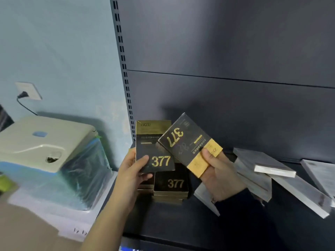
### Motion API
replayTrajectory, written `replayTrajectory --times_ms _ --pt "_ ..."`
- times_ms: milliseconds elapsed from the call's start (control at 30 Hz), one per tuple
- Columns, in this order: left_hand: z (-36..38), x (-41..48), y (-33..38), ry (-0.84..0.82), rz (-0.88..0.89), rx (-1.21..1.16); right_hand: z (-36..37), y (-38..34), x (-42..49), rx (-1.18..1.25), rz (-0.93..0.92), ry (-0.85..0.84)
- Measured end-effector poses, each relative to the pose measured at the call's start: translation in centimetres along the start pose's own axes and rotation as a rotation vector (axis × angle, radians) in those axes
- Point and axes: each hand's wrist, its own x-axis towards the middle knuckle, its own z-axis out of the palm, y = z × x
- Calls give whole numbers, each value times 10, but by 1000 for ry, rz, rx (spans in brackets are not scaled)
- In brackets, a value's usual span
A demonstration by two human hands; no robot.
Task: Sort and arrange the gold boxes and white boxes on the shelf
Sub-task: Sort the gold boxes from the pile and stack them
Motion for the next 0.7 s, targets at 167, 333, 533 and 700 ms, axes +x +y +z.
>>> replayTrajectory --times_ms 167,333,533,700 --pt "-6 -3 1 -33 4 10 9 -29 24 -335 -147 105" --pt "-6 -5 -3 -39 17 75 29 -41 40 -640 -202 -4" --pt "-23 -4 2 258 123 206 34 -20 67 -837 -106 -37" --pt "-46 5 -9 379 25 343 30 9 78 -902 5 -10"
